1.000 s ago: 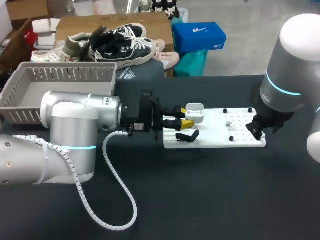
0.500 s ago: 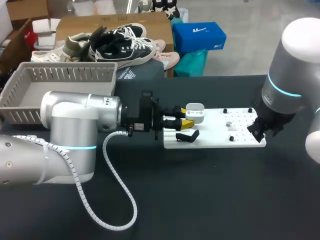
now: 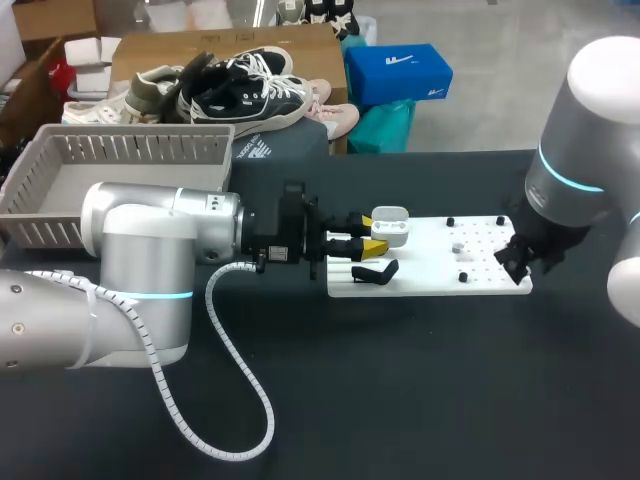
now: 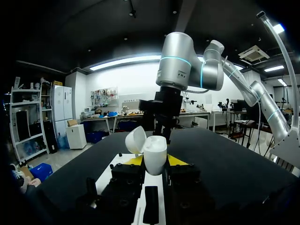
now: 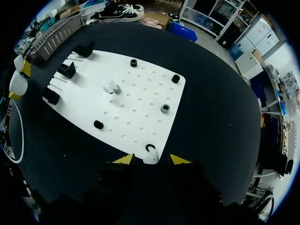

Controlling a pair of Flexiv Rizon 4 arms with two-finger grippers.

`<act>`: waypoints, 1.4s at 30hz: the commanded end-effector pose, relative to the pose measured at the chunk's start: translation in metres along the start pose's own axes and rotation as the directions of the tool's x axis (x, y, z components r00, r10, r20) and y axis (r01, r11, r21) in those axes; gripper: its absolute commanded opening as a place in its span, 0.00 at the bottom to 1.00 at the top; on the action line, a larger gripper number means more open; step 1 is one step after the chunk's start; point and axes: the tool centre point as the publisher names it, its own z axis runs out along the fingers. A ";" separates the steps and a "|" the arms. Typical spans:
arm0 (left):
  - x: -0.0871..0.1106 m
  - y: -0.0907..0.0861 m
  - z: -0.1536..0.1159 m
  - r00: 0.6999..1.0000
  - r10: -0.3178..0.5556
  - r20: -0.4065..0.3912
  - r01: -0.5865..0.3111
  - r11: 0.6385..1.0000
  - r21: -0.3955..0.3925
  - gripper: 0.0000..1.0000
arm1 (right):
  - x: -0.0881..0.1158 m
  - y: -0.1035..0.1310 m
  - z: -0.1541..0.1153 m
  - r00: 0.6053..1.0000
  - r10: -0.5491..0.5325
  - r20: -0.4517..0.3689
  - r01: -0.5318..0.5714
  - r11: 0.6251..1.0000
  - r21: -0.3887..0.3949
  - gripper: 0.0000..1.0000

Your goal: Pick up each earbud case from the left stands, insert the matching earbuds, close the lid, and place the case in the box.

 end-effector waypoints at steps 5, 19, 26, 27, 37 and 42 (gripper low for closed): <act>0.000 -0.001 0.000 1.000 0.001 0.002 -0.001 1.000 -0.003 0.00 | -0.003 0.001 0.005 1.000 -0.003 -0.009 0.003 1.000 0.003 0.40; 0.000 -0.001 0.000 1.000 0.001 0.002 -0.001 1.000 -0.003 0.00 | -0.004 -0.001 0.010 1.000 -0.008 -0.025 0.008 1.000 0.006 0.36; 0.000 -0.001 0.000 1.000 0.001 0.002 -0.001 1.000 -0.003 0.00 | -0.004 -0.001 0.011 0.999 -0.009 -0.031 0.009 1.000 0.004 0.33; 0.000 -0.001 0.000 1.000 0.001 0.002 -0.001 1.000 -0.003 0.00 | -0.004 -0.001 0.012 0.999 -0.009 -0.031 0.009 1.000 0.004 0.30; 0.000 -0.001 0.000 1.000 0.001 0.002 -0.001 1.000 -0.003 0.00 | -0.003 -0.001 0.013 0.999 -0.011 -0.038 0.011 1.000 0.001 0.00; 0.000 -0.001 0.000 1.000 0.001 0.002 -0.001 1.000 -0.003 0.00 | -0.002 0.000 0.011 0.999 -0.010 -0.038 0.011 1.000 0.005 0.00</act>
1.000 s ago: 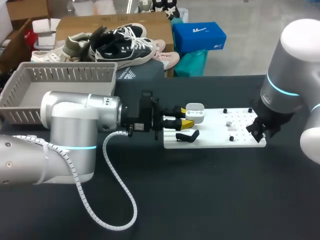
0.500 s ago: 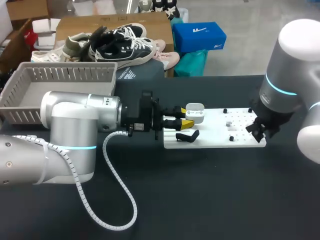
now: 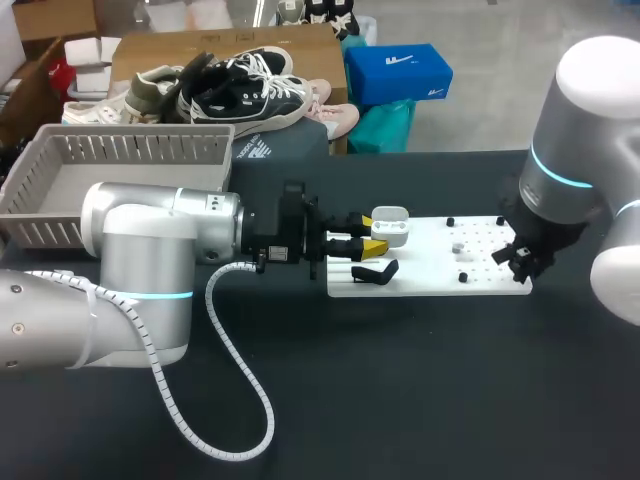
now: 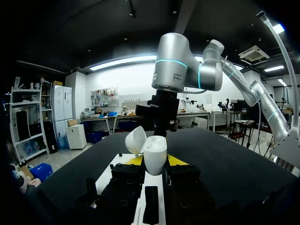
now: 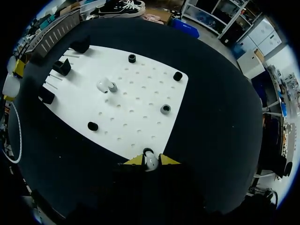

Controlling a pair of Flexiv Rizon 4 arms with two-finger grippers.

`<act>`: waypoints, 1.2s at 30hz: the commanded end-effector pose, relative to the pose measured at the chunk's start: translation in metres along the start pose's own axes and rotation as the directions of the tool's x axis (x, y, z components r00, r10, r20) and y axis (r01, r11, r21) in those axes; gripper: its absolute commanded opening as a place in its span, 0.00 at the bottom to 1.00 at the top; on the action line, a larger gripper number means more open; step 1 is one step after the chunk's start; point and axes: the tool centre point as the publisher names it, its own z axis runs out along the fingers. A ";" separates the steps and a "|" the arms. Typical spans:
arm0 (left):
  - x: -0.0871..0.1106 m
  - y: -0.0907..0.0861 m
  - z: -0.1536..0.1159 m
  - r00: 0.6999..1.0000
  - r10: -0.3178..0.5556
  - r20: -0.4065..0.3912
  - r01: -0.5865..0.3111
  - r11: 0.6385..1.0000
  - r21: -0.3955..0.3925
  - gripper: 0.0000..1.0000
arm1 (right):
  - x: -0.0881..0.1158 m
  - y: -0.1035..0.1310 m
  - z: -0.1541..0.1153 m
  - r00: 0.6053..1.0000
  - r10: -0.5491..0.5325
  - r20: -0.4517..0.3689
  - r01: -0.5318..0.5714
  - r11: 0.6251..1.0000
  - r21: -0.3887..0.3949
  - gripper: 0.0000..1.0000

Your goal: Pick up each earbud case from the left stands, insert the matching earbuds, close the lid, and place the case in the box.

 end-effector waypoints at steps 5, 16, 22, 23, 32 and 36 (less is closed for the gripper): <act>0.000 -0.001 0.000 1.000 0.001 0.002 -0.001 1.000 -0.003 0.00 | 0.002 0.004 -0.009 1.000 0.001 0.004 -0.001 1.000 0.016 0.00; 0.000 -0.001 0.000 1.000 0.001 0.002 -0.001 1.000 -0.003 0.00 | 0.005 0.014 -0.074 0.997 -0.005 0.078 -0.003 0.994 0.112 0.00; 0.000 -0.001 0.000 1.000 0.001 0.002 -0.001 1.000 -0.003 0.00 | -0.006 0.040 -0.130 0.991 -0.023 0.128 0.005 0.990 0.143 0.00; 0.000 -0.001 0.000 1.000 0.001 0.002 -0.001 1.000 -0.003 0.00 | -0.009 0.046 -0.138 0.991 -0.027 0.132 0.007 0.989 0.145 0.00; 0.000 -0.001 0.000 1.000 0.001 0.002 -0.001 1.000 -0.003 0.00 | -0.039 0.103 -0.178 0.989 -0.068 0.133 0.048 0.988 0.149 0.00; 0.000 -0.001 0.000 1.000 0.001 0.002 -0.001 1.000 -0.003 0.00 | -0.052 0.123 -0.178 0.993 -0.058 0.104 0.042 0.988 0.149 0.00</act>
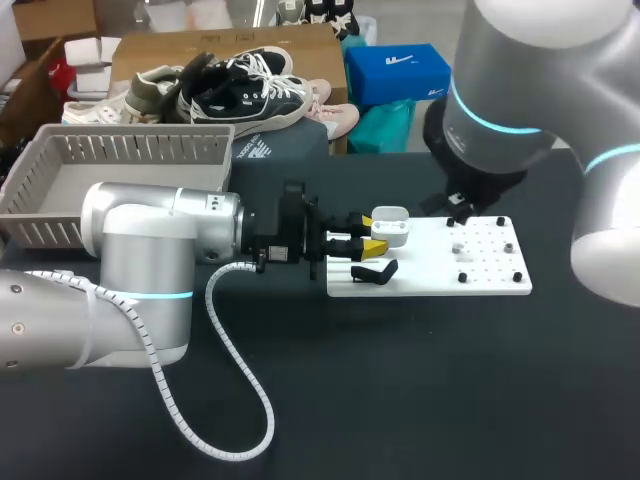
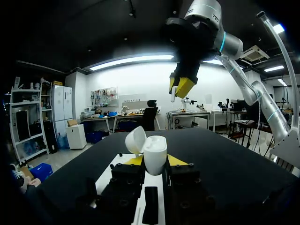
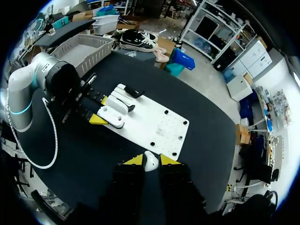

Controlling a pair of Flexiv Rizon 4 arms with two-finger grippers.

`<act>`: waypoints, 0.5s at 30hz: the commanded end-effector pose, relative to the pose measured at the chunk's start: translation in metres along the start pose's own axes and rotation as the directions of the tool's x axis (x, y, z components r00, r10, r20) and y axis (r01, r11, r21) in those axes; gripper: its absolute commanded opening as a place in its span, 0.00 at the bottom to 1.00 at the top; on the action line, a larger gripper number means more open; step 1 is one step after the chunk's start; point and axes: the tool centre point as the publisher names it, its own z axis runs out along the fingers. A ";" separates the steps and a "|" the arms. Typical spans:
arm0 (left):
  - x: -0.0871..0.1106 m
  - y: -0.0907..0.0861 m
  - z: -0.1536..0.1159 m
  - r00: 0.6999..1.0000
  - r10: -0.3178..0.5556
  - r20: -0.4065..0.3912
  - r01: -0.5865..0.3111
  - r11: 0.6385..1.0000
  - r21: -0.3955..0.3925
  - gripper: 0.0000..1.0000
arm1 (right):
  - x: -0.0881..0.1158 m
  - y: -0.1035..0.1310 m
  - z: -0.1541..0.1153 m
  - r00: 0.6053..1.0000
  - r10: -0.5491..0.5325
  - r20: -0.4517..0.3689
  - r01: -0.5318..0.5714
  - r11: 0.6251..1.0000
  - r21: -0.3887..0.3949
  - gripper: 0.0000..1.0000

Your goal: Pick up each earbud case from the left stands, insert the matching earbuds, close the lid, and place the case in the box.

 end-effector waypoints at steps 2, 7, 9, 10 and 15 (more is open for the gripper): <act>0.000 -0.001 0.000 1.000 0.001 0.002 -0.001 1.000 -0.003 0.00 | -0.023 0.027 0.003 0.997 0.020 -0.080 -0.018 1.000 0.024 0.00; 0.000 -0.001 0.000 1.000 0.001 0.002 -0.001 1.000 -0.003 0.00 | -0.030 0.052 0.009 0.994 0.017 -0.106 -0.018 1.000 -0.008 0.00; 0.000 -0.001 0.000 1.000 0.001 0.002 -0.001 1.000 -0.003 0.00 | -0.032 0.059 0.011 0.995 0.015 -0.103 -0.016 1.000 -0.010 0.00; 0.000 -0.001 0.000 1.000 0.001 0.002 -0.001 1.000 -0.003 0.00 | -0.033 0.061 0.012 0.995 0.012 -0.103 -0.014 1.000 -0.012 0.00; 0.000 -0.001 0.000 1.000 0.001 0.002 -0.001 1.000 -0.003 0.00 | -0.034 0.063 0.016 0.998 0.045 -0.039 -0.045 0.999 0.005 0.00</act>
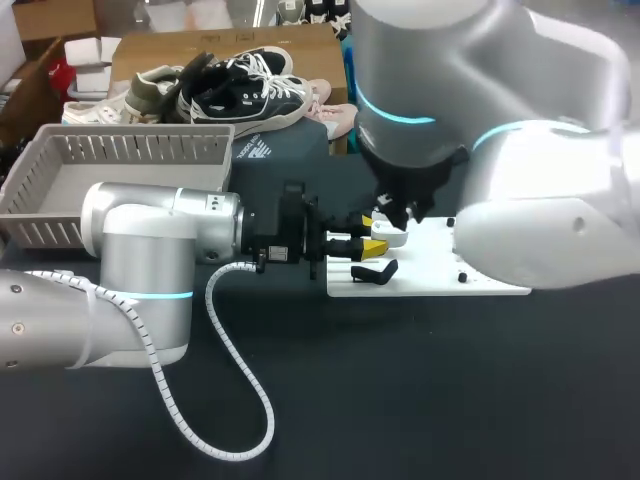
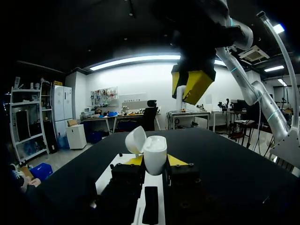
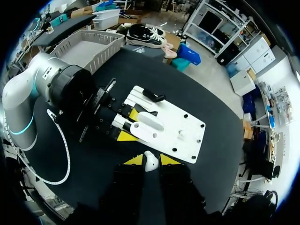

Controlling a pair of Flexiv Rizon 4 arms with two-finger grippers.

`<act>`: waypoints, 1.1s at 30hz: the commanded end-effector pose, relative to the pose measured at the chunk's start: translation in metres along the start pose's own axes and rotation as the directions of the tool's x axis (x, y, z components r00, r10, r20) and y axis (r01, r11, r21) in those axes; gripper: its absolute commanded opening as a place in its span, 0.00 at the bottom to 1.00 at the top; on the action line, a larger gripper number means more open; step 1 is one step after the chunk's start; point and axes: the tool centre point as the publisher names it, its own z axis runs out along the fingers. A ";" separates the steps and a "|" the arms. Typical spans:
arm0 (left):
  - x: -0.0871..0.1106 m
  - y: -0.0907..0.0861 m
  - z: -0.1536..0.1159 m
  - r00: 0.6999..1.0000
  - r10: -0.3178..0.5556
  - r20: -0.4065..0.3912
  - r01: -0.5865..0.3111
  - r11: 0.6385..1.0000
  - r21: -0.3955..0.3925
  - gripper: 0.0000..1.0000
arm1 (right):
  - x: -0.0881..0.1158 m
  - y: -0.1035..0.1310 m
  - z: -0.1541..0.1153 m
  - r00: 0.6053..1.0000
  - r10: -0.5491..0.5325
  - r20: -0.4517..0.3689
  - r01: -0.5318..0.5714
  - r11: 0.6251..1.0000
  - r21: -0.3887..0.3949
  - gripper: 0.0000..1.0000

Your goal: Pick up each earbud case from the left stands, insert the matching earbuds, close the lid, and place the case in the box.

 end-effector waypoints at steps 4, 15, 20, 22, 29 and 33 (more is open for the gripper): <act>0.000 -0.001 0.000 1.000 0.001 0.002 -0.001 1.000 -0.003 0.00 | -0.002 0.004 0.003 0.999 0.015 0.032 -0.015 1.000 0.017 0.00; 0.000 -0.001 0.000 1.000 0.001 0.002 -0.001 1.000 -0.003 0.00 | -0.004 0.006 0.004 1.000 0.017 0.017 -0.018 0.999 0.030 0.00; 0.000 -0.001 0.000 1.000 0.001 0.002 -0.001 1.000 -0.003 0.00 | -0.023 -0.008 0.007 0.974 0.224 0.011 -0.224 0.967 0.119 0.00; 0.000 -0.001 0.000 1.000 0.001 0.002 -0.001 1.000 -0.003 0.00 | -0.026 -0.012 0.006 0.944 0.329 -0.021 -0.324 0.938 0.121 0.00; 0.000 -0.001 0.000 1.000 0.001 0.002 -0.001 1.000 -0.003 0.00 | -0.020 -0.012 0.007 0.847 0.509 -0.152 -0.485 0.858 0.167 0.00; 0.000 -0.001 0.000 1.000 0.001 0.002 -0.001 1.000 -0.003 0.00 | -0.013 -0.011 0.006 0.825 0.534 -0.187 -0.493 0.840 0.226 0.00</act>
